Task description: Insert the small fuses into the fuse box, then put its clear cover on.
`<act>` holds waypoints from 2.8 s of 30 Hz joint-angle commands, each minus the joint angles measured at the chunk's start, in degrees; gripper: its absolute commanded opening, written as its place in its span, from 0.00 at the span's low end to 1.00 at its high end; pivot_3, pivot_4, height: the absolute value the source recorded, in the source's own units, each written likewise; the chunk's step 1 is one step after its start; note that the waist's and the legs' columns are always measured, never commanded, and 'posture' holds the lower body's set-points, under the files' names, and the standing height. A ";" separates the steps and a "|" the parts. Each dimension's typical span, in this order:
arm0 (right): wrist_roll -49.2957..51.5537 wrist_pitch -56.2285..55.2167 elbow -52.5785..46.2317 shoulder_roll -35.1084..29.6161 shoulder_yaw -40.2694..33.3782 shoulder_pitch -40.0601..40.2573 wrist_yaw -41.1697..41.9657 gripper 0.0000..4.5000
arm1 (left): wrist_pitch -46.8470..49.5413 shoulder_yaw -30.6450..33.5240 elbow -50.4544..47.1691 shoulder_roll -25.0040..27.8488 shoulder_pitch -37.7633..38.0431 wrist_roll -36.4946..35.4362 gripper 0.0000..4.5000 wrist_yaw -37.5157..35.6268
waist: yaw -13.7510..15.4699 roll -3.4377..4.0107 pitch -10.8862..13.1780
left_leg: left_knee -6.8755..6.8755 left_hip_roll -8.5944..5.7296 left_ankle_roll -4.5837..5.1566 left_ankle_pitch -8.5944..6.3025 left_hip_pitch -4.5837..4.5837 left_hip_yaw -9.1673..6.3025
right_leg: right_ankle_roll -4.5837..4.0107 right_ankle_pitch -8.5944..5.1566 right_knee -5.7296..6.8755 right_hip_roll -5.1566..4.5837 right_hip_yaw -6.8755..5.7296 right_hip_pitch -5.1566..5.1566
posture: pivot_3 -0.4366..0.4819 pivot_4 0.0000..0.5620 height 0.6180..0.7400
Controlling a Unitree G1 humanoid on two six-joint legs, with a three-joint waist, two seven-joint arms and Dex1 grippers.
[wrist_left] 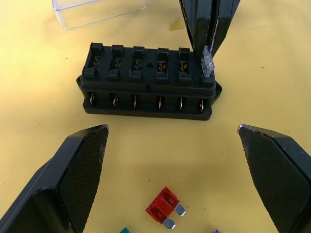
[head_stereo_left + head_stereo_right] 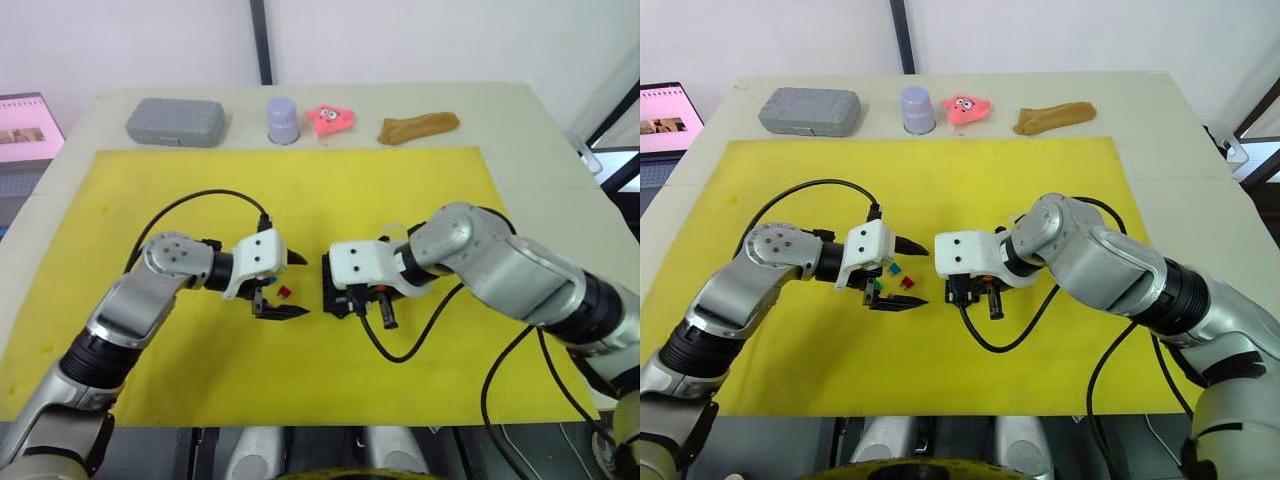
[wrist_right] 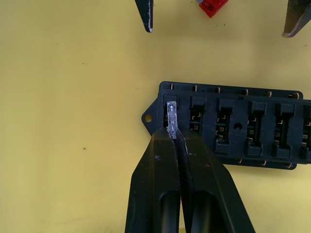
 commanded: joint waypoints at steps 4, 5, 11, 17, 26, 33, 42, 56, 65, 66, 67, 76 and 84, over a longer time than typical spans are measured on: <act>-0.42 -2.26 -1.24 -0.66 -2.33 -2.53 0.28 0.00 | 0.10 -0.23 -1.84 -0.44 -0.11 -0.15 0.99 0.72 | 0.04 0.00 0.00 | 0.00 0.00 0.00 0.00 -0.01 0.00 | 0.00 0.00 0.00 0.00 0.00 0.00 | 0.48 0.27 1.00; -0.39 -2.52 -1.40 -0.80 -2.54 -2.69 0.38 0.00 | 0.01 -0.34 -1.80 -0.51 -0.05 -0.09 0.99 0.85 | 0.05 0.00 0.00 | 0.00 0.00 0.00 0.00 -0.02 0.00 | 0.00 0.00 0.00 0.00 0.00 -0.01 | 0.48 0.27 1.00; 0.54 -2.49 -2.31 -1.81 -4.20 -3.57 1.30 0.00 | -0.61 -0.88 -0.71 -1.12 -0.20 0.38 0.99 1.35 | 0.06 0.00 0.00 | 0.00 -0.01 0.00 0.00 -0.02 0.00 | 0.00 0.00 0.00 0.00 0.00 -0.02 | 0.48 0.27 1.00; 3.92 5.67 -2.82 -1.24 -4.76 -4.16 1.46 0.00 | -1.13 -1.08 -0.11 -1.48 -0.49 0.75 0.99 1.31 | 0.05 0.00 0.00 | 0.00 -0.01 0.00 0.00 -0.02 0.00 | 0.00 0.00 0.00 -0.01 0.00 -0.02 | 0.48 0.27 1.00; 8.86 13.19 -2.92 1.61 -6.59 -3.62 -2.74 0.00 | -1.19 -1.17 -0.16 -1.80 -0.46 0.99 0.99 1.08 | 0.09 0.00 0.00 | 0.00 -0.01 0.00 0.00 -0.02 0.00 | 0.00 0.00 0.00 -0.02 0.00 -0.01 | 0.48 0.27 1.00; 10.62 13.12 -2.42 1.97 -6.68 -4.23 -5.26 0.00 | -1.05 -1.08 -0.26 -1.83 -0.41 1.05 0.99 1.01 | 0.07 0.00 0.00 | 0.00 -0.01 0.00 0.00 -0.02 0.00 | 0.00 0.00 0.01 -0.02 0.00 -0.02 | 0.48 0.27 1.00; 10.09 10.91 -1.53 0.65 -4.59 -3.93 -7.04 0.00 | -0.95 -0.87 -0.49 -1.80 -0.22 0.92 0.99 1.16 | 0.07 0.00 0.00 | 0.00 -0.01 0.00 0.00 -0.02 0.00 | 0.00 0.00 0.01 -0.02 0.00 -0.02 | 0.48 0.27 1.00; 11.19 10.75 -1.79 0.44 -4.00 -3.38 -6.83 0.00 | -1.02 -0.76 -0.65 -1.68 -0.04 0.83 0.99 1.11 | 0.06 0.00 0.00 | 0.00 -0.01 0.00 0.00 -0.02 0.00 | 0.00 0.00 0.01 -0.02 0.00 -0.02 | 0.48 0.27 1.00; 10.94 10.33 -1.81 0.31 -3.68 -3.04 -6.94 0.00 | -0.74 -0.79 -0.88 -1.85 0.03 0.78 0.99 1.39 | 0.06 0.00 0.00 | 0.00 -0.01 0.00 0.00 -0.02 0.00 | 0.00 0.00 0.01 -0.02 0.00 -0.02 | 0.48 0.27 1.00; 10.88 10.28 -1.78 0.28 -3.58 -2.98 -6.96 0.00 | -0.68 -0.80 -0.95 -1.86 0.06 0.77 0.99 1.42 | 0.06 0.00 0.00 | 0.00 -0.01 0.00 0.00 -0.02 0.00 | 0.00 0.00 0.01 -0.02 0.00 -0.02 | 0.48 0.27 1.00; 10.76 10.18 -1.77 0.26 -3.46 -2.87 -7.06 0.00 | -0.64 -0.81 -1.06 -1.84 0.14 0.75 0.99 1.45 | 0.06 0.00 0.00 | 0.00 -0.01 0.00 0.00 -0.02 0.00 | 0.00 0.00 0.01 -0.02 0.00 -0.02 | 0.48 0.27 1.00; 9.90 9.08 -1.71 -0.29 -1.78 -2.23 -7.65 0.00 | -0.65 -0.82 -0.86 -1.95 0.03 0.73 0.99 1.46 | 0.05 0.00 0.00 | 0.00 -0.01 0.00 0.00 -0.02 0.00 | 0.00 0.00 0.01 -0.02 0.00 -0.02 | 0.48 0.27 1.00; 8.33 6.40 -1.69 -0.69 -1.28 -2.24 -8.23 0.00 | -0.63 -0.81 -0.92 -1.90 0.06 0.69 0.99 1.39 | 0.01 0.00 0.00 | 0.00 -0.01 0.00 0.00 -0.02 0.00 | 0.00 0.00 0.01 -0.01 0.00 -0.02 | 0.48 0.27 1.00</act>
